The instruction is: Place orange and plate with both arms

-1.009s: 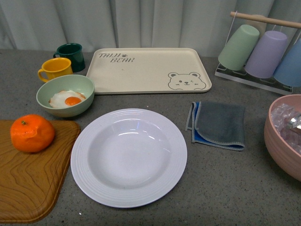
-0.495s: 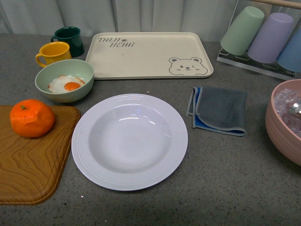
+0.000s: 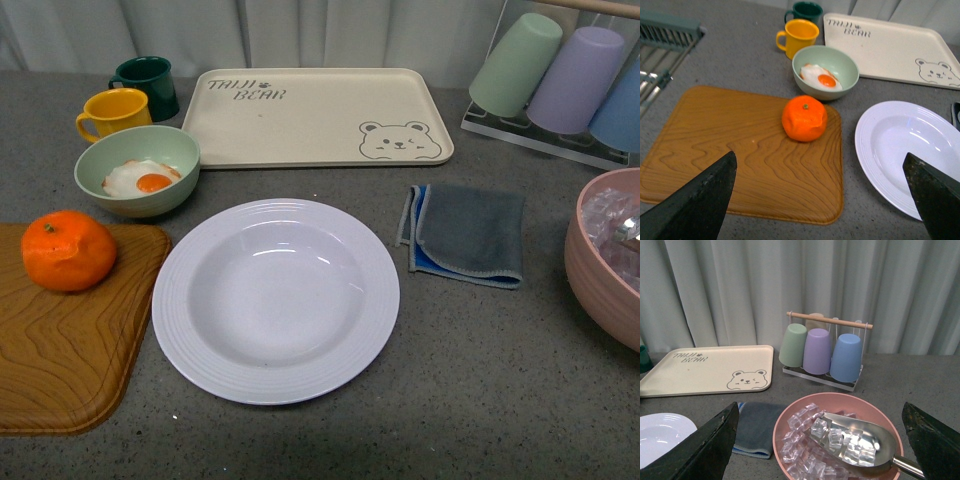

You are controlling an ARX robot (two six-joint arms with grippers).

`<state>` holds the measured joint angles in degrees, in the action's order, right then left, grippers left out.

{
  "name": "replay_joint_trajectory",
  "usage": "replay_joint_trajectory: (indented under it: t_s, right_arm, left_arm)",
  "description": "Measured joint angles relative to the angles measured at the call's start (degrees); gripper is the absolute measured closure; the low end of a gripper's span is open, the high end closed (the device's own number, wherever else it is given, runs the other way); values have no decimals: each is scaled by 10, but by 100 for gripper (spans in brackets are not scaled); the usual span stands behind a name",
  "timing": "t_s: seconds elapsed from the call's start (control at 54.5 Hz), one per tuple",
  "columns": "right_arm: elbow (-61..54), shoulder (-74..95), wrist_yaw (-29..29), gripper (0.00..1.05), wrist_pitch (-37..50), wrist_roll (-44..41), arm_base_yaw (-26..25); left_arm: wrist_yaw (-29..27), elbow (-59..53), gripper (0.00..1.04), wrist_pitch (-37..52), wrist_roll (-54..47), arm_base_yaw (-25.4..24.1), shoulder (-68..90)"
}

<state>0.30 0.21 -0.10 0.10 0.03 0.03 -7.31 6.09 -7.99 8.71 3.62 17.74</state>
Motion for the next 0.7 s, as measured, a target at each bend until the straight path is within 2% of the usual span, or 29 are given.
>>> replay_joint_trajectory:
  t_s: [0.312, 0.422, 0.697]
  right_arm:
    - [0, 0, 0, 9, 0, 0, 0]
    - [0, 0, 0, 9, 0, 0, 0]
    - [0, 0, 0, 9, 0, 0, 0]
  left_arm:
    - [19, 83, 7, 277, 25, 22, 396]
    - [36, 133, 7, 306, 19, 22, 519]
    - [26, 251, 7, 292, -10, 25, 726]
